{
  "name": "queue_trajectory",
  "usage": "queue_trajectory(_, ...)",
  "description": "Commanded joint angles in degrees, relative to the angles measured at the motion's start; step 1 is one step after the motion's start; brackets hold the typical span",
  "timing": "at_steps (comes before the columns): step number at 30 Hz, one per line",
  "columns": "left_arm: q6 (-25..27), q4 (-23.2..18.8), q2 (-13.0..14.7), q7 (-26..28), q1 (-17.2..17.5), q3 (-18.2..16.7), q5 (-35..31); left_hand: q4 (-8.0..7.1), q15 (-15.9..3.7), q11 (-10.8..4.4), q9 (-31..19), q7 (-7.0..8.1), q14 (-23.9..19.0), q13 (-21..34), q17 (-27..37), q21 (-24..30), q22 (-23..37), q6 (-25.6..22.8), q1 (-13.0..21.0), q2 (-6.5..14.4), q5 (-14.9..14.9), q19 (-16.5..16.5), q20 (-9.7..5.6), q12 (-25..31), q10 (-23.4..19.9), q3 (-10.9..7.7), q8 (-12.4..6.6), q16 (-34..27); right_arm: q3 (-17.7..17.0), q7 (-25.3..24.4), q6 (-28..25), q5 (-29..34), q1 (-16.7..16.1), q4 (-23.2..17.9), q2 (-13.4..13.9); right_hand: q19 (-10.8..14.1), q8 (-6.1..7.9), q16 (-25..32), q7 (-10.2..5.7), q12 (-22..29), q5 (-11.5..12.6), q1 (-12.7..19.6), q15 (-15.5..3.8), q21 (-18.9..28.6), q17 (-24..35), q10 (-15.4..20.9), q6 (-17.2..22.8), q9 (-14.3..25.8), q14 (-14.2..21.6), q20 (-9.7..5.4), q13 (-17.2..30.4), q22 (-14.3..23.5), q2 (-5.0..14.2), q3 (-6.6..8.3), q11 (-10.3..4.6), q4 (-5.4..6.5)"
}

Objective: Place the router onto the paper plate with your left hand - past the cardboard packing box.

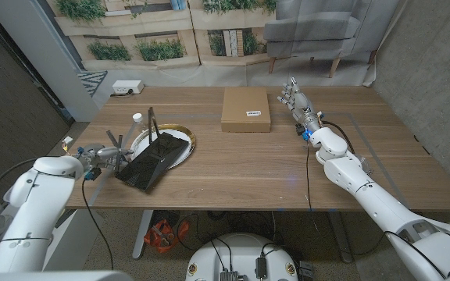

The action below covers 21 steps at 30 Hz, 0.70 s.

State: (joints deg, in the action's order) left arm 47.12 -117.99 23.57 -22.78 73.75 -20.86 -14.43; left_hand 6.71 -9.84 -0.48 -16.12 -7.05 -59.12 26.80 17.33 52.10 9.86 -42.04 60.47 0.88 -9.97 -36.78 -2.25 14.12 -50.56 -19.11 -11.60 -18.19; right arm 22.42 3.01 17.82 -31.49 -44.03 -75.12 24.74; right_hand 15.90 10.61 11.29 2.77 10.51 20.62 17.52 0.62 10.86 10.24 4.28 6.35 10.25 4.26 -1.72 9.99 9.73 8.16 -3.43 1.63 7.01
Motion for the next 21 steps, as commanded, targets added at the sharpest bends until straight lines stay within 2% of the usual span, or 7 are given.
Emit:
queue_trajectory(1,0.3,-1.7,0.1,-0.5,0.5,-0.5,0.0,-0.04,-0.22,0.74,-0.2,-0.32,1.6,0.1,0.0,-0.4,0.1,1.7,-0.8,-0.2,-0.3,0.2,0.93,-1.0,2.0,0.80,0.48,0.4,-0.1,0.2,0.2,-0.1,0.0,0.3,0.0,0.3,0.17,0.0,0.37,0.0,0.3,-0.2,0.04,0.1,0.2,0.5,0.2,0.2,0.3,-0.03,0.3,0.2,-0.09,0.21,0.03,0.15)
queue_trajectory(8,0.4,-2.5,0.5,-1.4,1.0,-1.0,0.1,0.22,1.69,1.89,-0.4,-1.34,5.8,0.3,0.0,-1.2,0.1,5.0,-1.1,-0.5,-0.5,1.3,2.56,-2.1,5.5,1.52,0.99,1.5,-0.3,0.2,0.3,-0.3,-0.3,0.0,0.0,0.3,0.17,0.0,0.39,0.0,0.3,-0.2,0.05,0.1,0.2,0.6,0.2,0.2,0.3,0.00,0.3,0.2,-0.09,0.22,0.06,0.16)
queue_trajectory(9,0.5,-2.7,0.5,-1.5,1.0,-1.0,0.1,0.35,2.24,2.64,-0.4,-1.39,6.9,0.3,0.0,-1.4,0.1,6.2,-1.1,-0.6,-0.5,1.4,2.93,-2.5,6.7,1.67,1.13,1.8,-0.3,0.2,0.3,-0.2,-0.3,0.0,0.0,0.3,0.17,0.0,0.38,0.0,0.3,-0.2,0.04,0.1,0.2,0.6,0.2,0.2,0.3,0.00,0.3,0.2,-0.09,0.22,0.02,0.15)
queue_trajectory(13,0.8,-3.3,0.6,-1.7,1.3,-1.1,-0.2,0.59,4.05,3.70,-0.5,-0.92,10.1,0.4,0.5,-2.2,0.1,8.6,-1.0,-0.5,-0.6,2.3,4.03,-2.9,9.6,2.29,1.04,2.2,-0.3,0.2,0.3,-0.4,-0.4,-0.2,0.1,0.3,0.17,0.0,0.40,0.0,0.3,-0.2,0.06,0.1,0.2,0.6,0.2,0.2,0.3,0.02,0.3,0.2,-0.09,0.23,0.04,0.15)
queue_trajectory(16,1.3,-3.7,0.9,-1.7,1.5,-1.0,-0.8,0.66,4.57,4.40,-0.7,-0.69,11.5,0.5,0.7,-2.6,0.1,10.4,-1.0,-0.5,-0.6,2.6,4.42,-3.0,10.8,2.64,1.20,2.4,-0.4,0.1,0.3,-0.4,-0.6,-0.4,0.2,0.4,0.16,0.0,0.42,0.0,0.2,-0.3,0.06,0.1,0.2,0.6,0.2,0.2,0.3,-0.01,0.3,0.2,-0.08,0.24,0.00,0.15)
queue_trajectory(19,1.3,-4.3,0.8,-1.7,1.8,-1.1,-1.1,0.81,5.44,5.95,-0.9,-0.87,13.6,0.7,1.0,-3.4,0.2,12.4,-0.9,-0.7,-0.7,3.8,5.16,-3.3,13.5,3.18,1.14,2.6,-0.5,0.0,0.1,-0.5,-0.8,-0.8,0.2,0.4,0.16,0.0,0.40,0.0,0.2,-0.3,0.09,0.2,0.2,0.6,0.2,0.2,0.4,-0.01,0.3,0.2,-0.07,0.24,0.00,0.15)
queue_trajectory(21,1.1,-4.5,0.5,-1.7,1.9,-1.3,-1.1,0.90,6.50,6.83,-1.0,-0.94,15.7,0.8,1.1,-4.0,0.2,14.3,-0.9,-0.8,-0.7,4.7,6.26,-3.4,15.5,3.49,1.21,3.1,-0.4,0.0,0.3,-0.4,-0.9,-0.9,0.3,0.4,0.17,0.0,0.42,0.0,0.2,-0.3,0.07,0.1,0.2,0.6,0.2,0.2,0.4,-0.03,0.3,0.2,-0.07,0.25,0.05,0.16)
